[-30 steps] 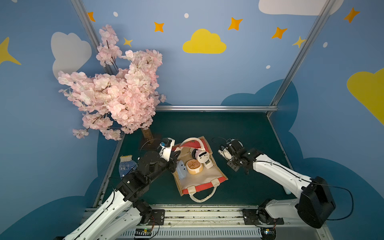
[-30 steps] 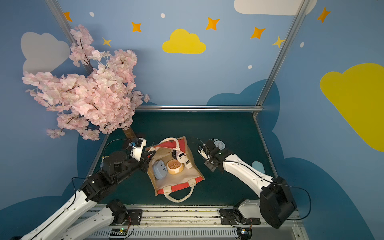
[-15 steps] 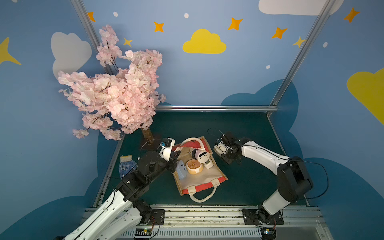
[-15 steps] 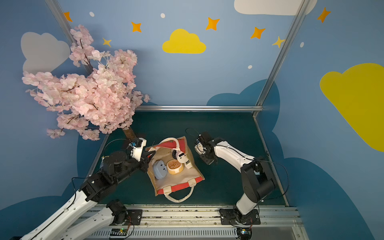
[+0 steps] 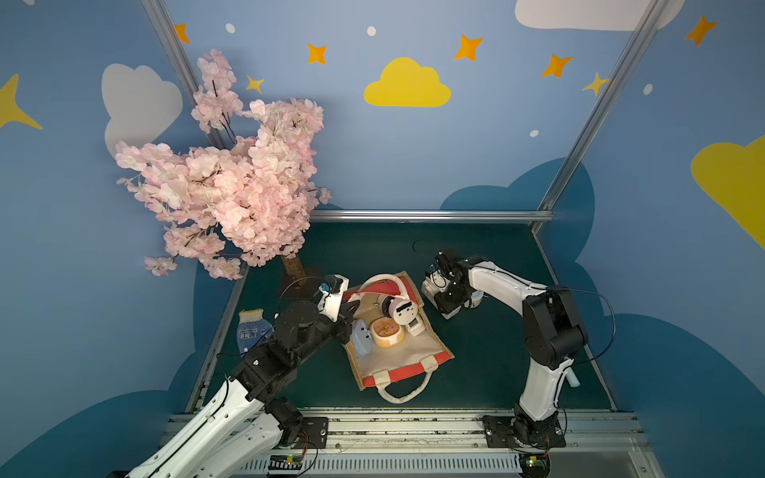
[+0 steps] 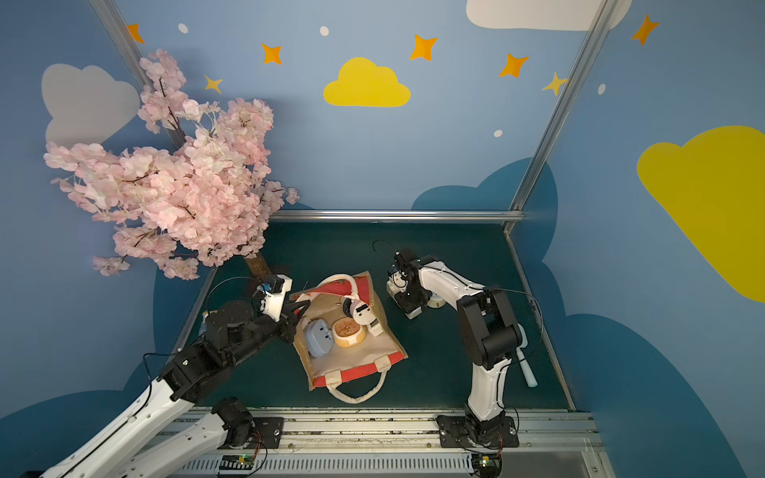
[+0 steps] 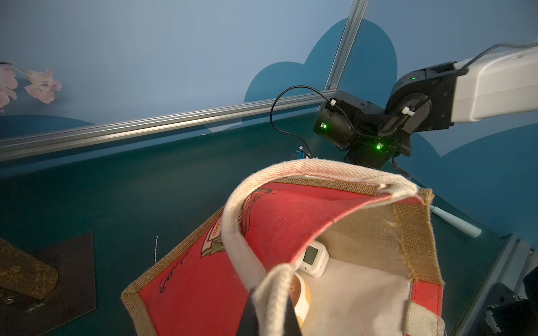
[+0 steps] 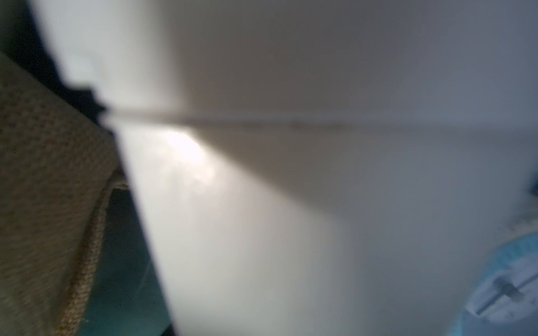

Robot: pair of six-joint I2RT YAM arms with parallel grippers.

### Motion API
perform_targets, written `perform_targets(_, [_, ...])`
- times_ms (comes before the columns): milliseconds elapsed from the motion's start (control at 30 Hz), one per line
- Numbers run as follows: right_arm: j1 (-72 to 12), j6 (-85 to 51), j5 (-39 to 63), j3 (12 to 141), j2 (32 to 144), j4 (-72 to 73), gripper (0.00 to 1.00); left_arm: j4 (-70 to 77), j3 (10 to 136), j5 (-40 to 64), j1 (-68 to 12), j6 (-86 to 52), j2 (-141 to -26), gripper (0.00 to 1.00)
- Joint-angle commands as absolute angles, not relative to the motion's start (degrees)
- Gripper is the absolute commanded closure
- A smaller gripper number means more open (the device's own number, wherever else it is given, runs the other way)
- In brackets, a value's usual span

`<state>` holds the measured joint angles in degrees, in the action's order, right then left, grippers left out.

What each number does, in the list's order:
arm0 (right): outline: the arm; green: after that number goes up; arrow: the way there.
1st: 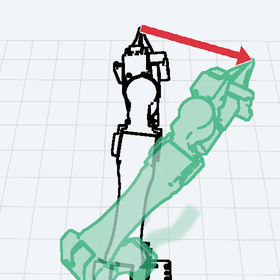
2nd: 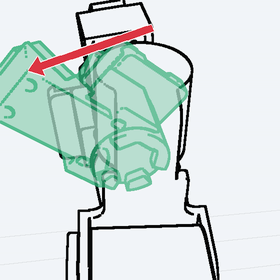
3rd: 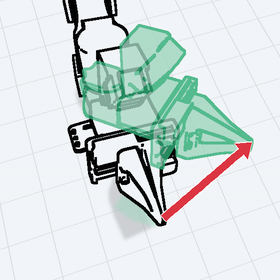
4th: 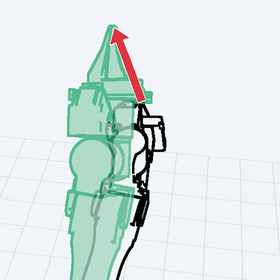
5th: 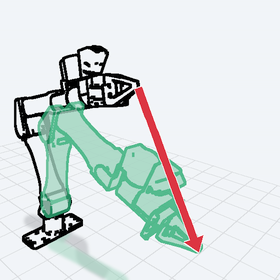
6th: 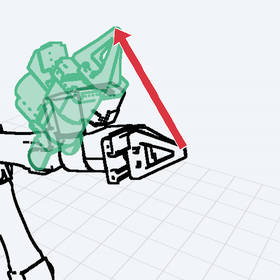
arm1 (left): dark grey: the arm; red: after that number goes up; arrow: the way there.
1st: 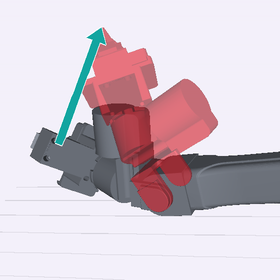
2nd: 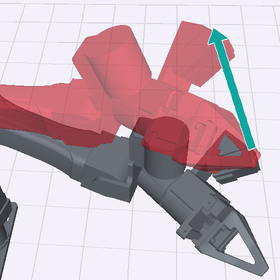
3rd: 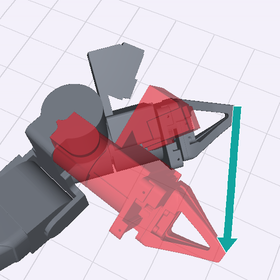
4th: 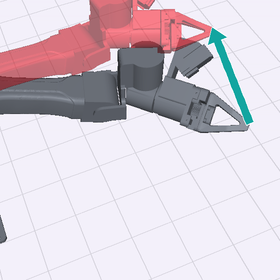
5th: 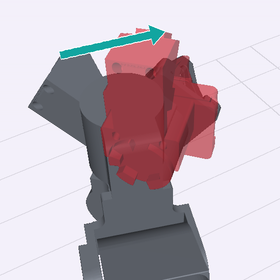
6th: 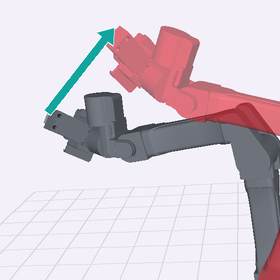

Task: Take the alarm clock out of the canvas bag
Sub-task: Place the alarm at the center of the board.

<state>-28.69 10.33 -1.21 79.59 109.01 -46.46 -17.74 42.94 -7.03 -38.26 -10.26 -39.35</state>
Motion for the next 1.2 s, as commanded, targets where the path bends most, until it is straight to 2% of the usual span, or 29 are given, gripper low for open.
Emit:
perform_targets(0, [-28.3, 9.5, -0.2, 82.4, 110.9, -49.4, 0.77, -14.9, 43.0, -6.1, -38.1, -9.9, -38.2, 0.93])
perform_targets(300, [-28.2, 9.0, -2.4, 85.0, 115.1, -51.7, 0.71, -14.8, 43.5, -6.1, -38.1, -9.3, -38.3, 0.93])
perform_targets(500, [-28.3, 8.4, -2.1, 85.0, 114.8, -51.1, 0.53, -14.7, 43.6, -5.8, -38.1, -9.3, -38.2, 0.93])
perform_targets(833, [-28.4, 7.2, -0.2, 82.6, 111.0, -47.3, 0.34, -14.9, 42.7, -5.6, -38.1, -9.1, -36.6, 0.93])
perform_targets(1033, [-28.3, 6.1, 0.0, 80.8, 107.8, -44.9, 0.28, -14.3, 41.4, -4.5, -38.1, -9.4, -35.8, 0.93])
perform_targets(1167, [-28.4, 5.5, 0.1, 79.2, 104.6, -42.7, 0.17, -13.8, 41.0, -3.5, -38.1, -9.5, -35.7, 0.93])
